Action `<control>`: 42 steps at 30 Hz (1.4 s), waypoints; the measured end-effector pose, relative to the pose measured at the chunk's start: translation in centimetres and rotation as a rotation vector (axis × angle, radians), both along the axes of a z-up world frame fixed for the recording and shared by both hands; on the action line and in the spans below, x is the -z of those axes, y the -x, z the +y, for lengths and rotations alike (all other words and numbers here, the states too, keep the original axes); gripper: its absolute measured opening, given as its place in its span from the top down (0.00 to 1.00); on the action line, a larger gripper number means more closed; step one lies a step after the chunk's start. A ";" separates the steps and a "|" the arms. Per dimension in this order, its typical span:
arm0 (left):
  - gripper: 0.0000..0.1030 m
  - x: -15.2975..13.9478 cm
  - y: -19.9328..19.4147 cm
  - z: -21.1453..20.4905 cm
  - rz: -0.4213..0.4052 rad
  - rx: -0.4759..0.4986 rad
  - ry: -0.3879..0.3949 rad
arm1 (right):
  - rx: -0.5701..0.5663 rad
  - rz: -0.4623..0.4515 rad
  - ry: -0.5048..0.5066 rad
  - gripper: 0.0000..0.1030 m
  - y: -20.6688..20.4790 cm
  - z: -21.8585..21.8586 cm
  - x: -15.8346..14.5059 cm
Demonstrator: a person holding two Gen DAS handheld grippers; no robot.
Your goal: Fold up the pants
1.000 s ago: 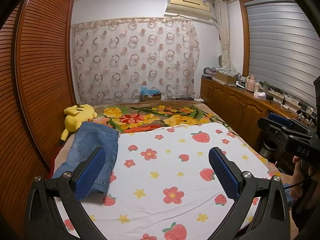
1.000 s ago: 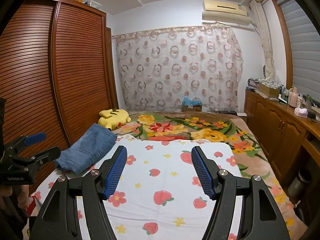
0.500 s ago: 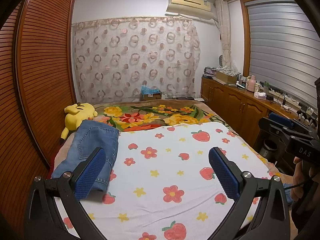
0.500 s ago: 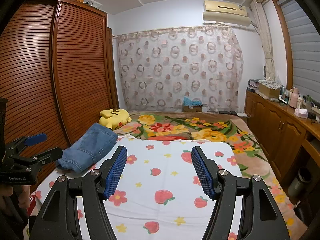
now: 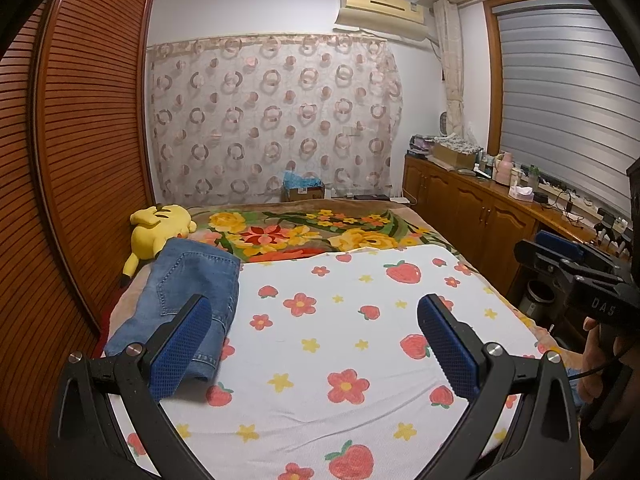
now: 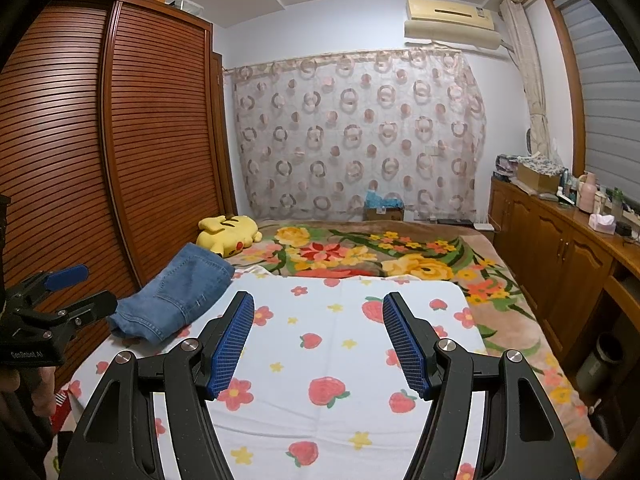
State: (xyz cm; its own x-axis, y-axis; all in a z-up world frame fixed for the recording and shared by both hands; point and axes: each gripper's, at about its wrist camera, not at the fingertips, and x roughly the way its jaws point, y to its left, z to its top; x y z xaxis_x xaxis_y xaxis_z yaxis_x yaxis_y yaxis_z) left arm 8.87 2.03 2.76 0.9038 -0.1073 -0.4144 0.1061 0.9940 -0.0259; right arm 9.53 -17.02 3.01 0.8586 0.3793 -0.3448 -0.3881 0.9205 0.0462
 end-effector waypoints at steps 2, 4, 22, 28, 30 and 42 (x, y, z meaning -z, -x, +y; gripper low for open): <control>0.00 0.0 0.0 0.0 0.000 -0.001 0.000 | -0.002 0.000 0.000 0.33 0.0 0.0 0.0; 0.00 0.0 0.0 0.0 0.001 -0.001 0.001 | -0.003 -0.001 0.003 0.33 0.0 0.0 -0.1; 0.00 0.0 0.0 0.3 -0.002 -0.001 0.003 | -0.007 -0.005 0.003 0.33 0.1 -0.4 -0.1; 0.00 0.0 0.0 0.3 -0.001 -0.001 0.002 | -0.008 -0.008 0.005 0.33 0.1 -0.5 -0.2; 0.00 -0.1 0.0 0.3 -0.002 -0.001 0.004 | -0.009 -0.009 0.004 0.33 0.2 -0.5 -0.2; 0.00 0.0 0.0 0.3 -0.002 -0.002 0.005 | -0.010 -0.010 0.005 0.33 0.2 -0.5 -0.1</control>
State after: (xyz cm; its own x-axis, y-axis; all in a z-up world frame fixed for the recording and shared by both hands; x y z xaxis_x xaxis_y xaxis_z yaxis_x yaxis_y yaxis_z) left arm 8.84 2.34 2.78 0.9046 -0.1078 -0.4123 0.1046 0.9940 -0.0303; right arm 9.35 -17.54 3.16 0.8580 0.3864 -0.3384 -0.3979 0.9167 0.0380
